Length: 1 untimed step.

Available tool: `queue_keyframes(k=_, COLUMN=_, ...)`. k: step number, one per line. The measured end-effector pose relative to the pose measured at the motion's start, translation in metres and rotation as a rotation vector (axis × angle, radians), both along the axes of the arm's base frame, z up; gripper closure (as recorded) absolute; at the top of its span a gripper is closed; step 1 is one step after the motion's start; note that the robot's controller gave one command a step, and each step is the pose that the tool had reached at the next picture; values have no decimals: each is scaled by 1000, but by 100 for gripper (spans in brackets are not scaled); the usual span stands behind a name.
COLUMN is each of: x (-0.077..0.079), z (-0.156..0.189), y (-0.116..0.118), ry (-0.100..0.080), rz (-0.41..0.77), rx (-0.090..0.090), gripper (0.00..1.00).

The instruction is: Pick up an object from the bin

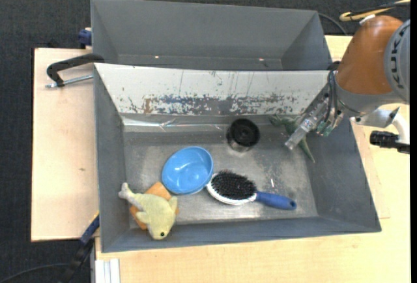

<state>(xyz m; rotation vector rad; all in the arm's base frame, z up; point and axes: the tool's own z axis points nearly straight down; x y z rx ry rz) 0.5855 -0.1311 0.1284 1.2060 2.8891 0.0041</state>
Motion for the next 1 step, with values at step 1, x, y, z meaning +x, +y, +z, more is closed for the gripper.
queue_keyframes(k=1, x=2, z=9, y=0, ry=4, rz=2, rx=1, gripper=100)
